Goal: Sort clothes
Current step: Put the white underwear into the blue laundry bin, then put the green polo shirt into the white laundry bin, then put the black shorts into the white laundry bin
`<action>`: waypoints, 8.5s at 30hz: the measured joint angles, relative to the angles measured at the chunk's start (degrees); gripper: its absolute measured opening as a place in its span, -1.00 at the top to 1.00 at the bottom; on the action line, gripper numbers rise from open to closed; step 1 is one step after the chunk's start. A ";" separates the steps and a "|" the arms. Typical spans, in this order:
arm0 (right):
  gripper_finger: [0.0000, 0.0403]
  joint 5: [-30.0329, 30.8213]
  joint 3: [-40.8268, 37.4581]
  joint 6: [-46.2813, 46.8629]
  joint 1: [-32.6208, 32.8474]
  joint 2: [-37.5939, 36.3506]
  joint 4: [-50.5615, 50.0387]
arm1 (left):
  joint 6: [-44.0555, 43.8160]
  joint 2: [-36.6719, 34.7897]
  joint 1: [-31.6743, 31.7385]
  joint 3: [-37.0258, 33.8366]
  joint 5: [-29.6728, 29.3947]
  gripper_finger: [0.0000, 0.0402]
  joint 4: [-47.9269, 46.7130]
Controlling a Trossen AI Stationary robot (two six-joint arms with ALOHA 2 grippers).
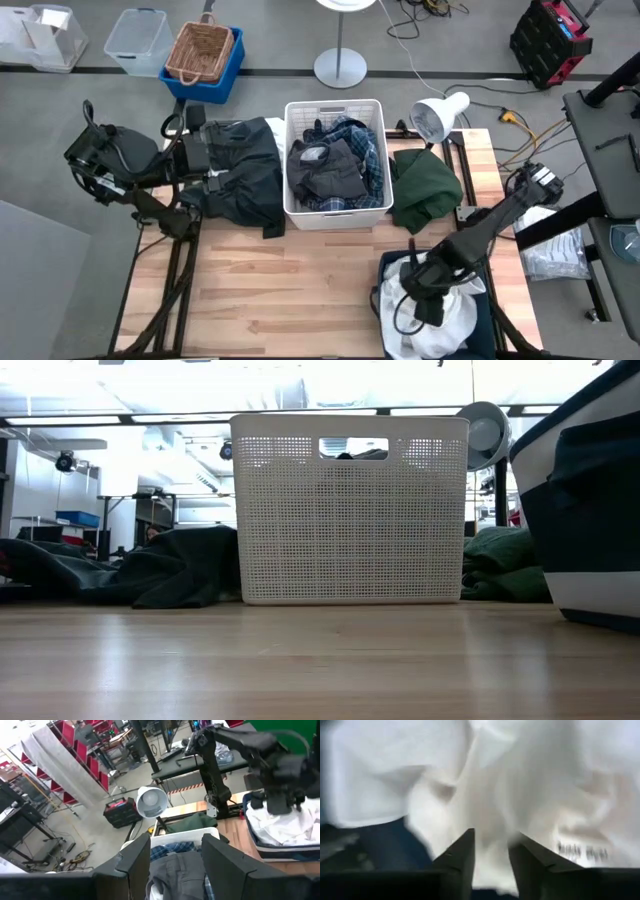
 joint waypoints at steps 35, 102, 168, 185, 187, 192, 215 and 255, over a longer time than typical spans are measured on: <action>-0.11 39.10 -17.46 0.96 -52.19 -20.33 -16.79 | -0.72 0.08 0.08 -0.07 -0.09 0.21 -2.36; 0.94 43.55 32.38 -58.58 -31.84 -12.43 48.38 | 1.82 0.19 1.36 -0.48 -15.61 0.21 4.54; 0.94 10.26 57.84 -42.81 -53.00 57.42 -8.64 | -12.40 -1.11 1.36 2.93 -17.88 0.21 -12.50; 0.42 11.16 59.21 -40.30 -53.33 40.23 -9.59 | -13.86 -1.11 1.36 2.93 -17.86 0.21 -13.13; 0.31 11.16 59.21 -40.23 -53.35 38.12 -9.97 | -13.88 -1.11 1.36 2.93 -17.86 0.21 -12.99; 0.10 10.94 59.21 -38.77 -53.31 31.40 -10.87 | -14.41 -1.11 1.36 2.93 -17.86 0.21 -13.01; 0.02 23.42 59.36 -37.82 -44.45 10.69 -10.19 | -51.19 -3.61 14.68 -36.09 7.20 0.21 -22.62; -0.04 22.91 59.32 -37.82 -43.04 16.52 -10.91 | -36.59 -5.51 48.97 -89.81 35.20 0.97 29.82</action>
